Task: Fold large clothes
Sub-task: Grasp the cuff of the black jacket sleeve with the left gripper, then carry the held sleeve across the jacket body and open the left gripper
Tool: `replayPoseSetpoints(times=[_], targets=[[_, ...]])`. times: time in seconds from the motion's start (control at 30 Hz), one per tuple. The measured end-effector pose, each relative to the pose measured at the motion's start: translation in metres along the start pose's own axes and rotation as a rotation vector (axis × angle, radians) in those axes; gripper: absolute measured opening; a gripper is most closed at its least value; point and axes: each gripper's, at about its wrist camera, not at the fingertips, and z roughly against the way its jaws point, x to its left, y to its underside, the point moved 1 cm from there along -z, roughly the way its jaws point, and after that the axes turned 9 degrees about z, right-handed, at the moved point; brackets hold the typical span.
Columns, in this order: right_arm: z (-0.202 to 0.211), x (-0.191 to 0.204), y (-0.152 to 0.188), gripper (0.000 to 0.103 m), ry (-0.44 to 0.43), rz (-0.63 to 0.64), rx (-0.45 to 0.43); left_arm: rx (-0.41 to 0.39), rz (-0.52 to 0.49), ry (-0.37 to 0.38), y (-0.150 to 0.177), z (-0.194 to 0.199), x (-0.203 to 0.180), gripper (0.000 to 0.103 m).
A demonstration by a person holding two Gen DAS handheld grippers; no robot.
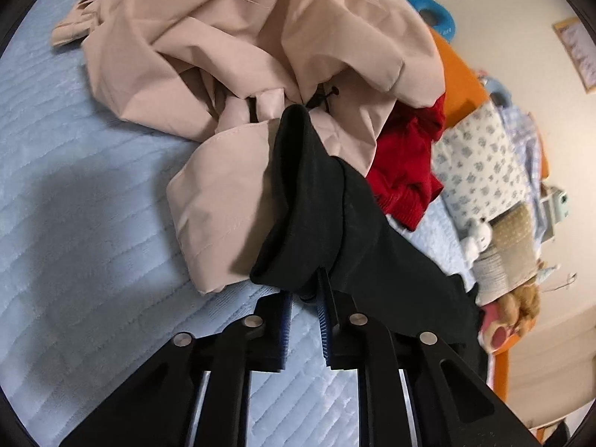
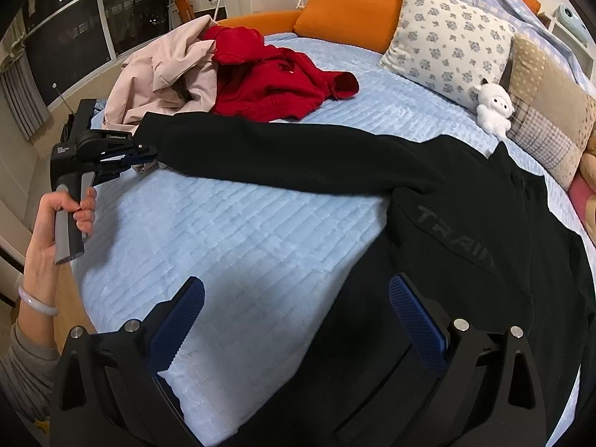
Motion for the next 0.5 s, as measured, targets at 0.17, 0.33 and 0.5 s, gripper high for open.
replayPoseSetpoints(times=[0.17, 0.33, 0.5], targets=[[0.006, -0.009, 0.008, 0.098, -0.005, -0.016, -0.004, -0.096, 0.045, -0.034, -0.005, 0.006, 0.002, 0.043], [0.015, -0.016, 0.009, 0.098, 0.002, -0.015, -0.016, -0.080, 0.051, -0.030, -0.002, 0.007, -0.002, 0.014], [0.027, -0.026, 0.009, 0.098, 0.024, 0.004, -0.028, -0.081, 0.017, 0.004, 0.010, 0.025, -0.020, 0.013]])
